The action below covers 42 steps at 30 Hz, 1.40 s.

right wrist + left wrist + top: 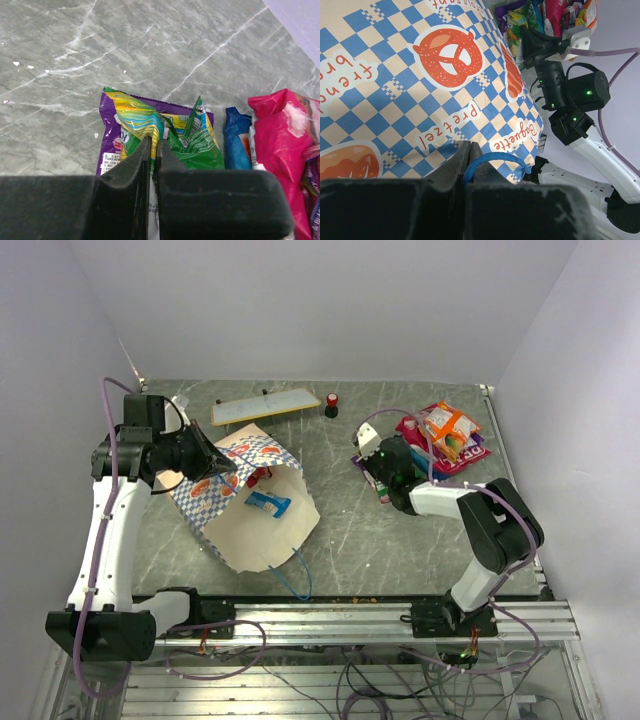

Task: Take the snacks out of the paper bag
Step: Place the snack at the center of the board, then take out the snack from the paper bag.

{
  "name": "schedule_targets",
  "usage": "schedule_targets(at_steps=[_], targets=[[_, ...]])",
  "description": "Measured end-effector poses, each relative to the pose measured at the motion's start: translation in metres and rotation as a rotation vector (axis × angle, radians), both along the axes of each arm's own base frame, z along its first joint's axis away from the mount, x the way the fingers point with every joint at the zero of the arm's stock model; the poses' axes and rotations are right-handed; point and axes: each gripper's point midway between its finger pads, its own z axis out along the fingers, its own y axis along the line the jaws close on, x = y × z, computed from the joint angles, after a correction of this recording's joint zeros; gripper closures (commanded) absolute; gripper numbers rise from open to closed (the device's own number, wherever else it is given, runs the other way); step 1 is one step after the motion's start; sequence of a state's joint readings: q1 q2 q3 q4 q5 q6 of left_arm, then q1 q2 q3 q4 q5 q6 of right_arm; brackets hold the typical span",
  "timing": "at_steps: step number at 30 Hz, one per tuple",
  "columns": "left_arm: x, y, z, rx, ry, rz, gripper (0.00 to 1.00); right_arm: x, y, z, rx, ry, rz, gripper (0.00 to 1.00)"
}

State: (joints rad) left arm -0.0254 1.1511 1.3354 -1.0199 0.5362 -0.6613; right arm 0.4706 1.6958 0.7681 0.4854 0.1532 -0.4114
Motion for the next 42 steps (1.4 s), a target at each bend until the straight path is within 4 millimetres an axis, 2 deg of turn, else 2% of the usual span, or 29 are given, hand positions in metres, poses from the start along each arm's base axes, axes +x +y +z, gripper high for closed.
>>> schedule_targets(at_steps=[4,6,10,13,15,17,21,23,25,28,31,36,39,42], targets=[[-0.001,-0.001,0.0,-0.006,0.002,-0.005,0.93,0.001,0.003,-0.006,0.025,0.016,-0.006,1.0],[-0.001,-0.001,0.0,-0.008,0.004,-0.007,0.93,0.001,0.004,-0.006,0.035,0.018,-0.011,0.93],[-0.003,-0.001,-0.003,-0.008,0.011,-0.007,0.93,-0.001,0.004,-0.004,0.057,0.03,-0.01,0.62],[-0.004,-0.001,-0.003,-0.008,0.01,-0.007,0.93,-0.007,0.003,0.004,0.069,0.047,-0.002,0.47],[-0.006,-0.001,-0.003,-0.008,0.007,-0.007,0.93,-0.011,0.003,0.019,0.076,0.041,0.014,0.4],[-0.007,-0.001,-0.002,-0.009,0.003,-0.007,0.93,-0.013,0.008,0.045,0.097,0.008,0.046,0.38],[-0.009,-0.001,-0.001,-0.009,-0.003,-0.007,0.93,-0.023,0.026,0.114,0.177,-0.113,0.145,0.34],[-0.011,-0.001,-0.003,-0.009,-0.002,-0.007,0.93,-0.041,0.043,0.137,0.214,-0.155,0.224,0.34],[-0.012,-0.001,-0.003,-0.01,0.0,-0.006,0.93,-0.072,0.068,0.147,0.244,-0.173,0.333,0.34],[-0.013,-0.001,-0.003,-0.01,-0.003,-0.006,0.93,-0.135,0.108,0.136,0.282,-0.137,0.519,0.35],[-0.013,-0.001,-0.002,-0.01,-0.007,-0.006,0.93,-0.192,0.135,0.12,0.326,-0.068,0.663,0.35],[-0.013,-0.001,-0.002,-0.009,-0.008,-0.006,0.93,-0.269,0.178,0.118,0.379,-0.017,0.876,0.34],[-0.013,-0.001,-0.002,-0.01,-0.007,-0.007,0.93,-0.3,0.203,0.112,0.351,-0.016,0.977,0.33],[-0.013,-0.001,-0.002,-0.009,-0.006,-0.007,0.93,-0.301,0.23,0.096,0.26,-0.025,0.982,0.32]])
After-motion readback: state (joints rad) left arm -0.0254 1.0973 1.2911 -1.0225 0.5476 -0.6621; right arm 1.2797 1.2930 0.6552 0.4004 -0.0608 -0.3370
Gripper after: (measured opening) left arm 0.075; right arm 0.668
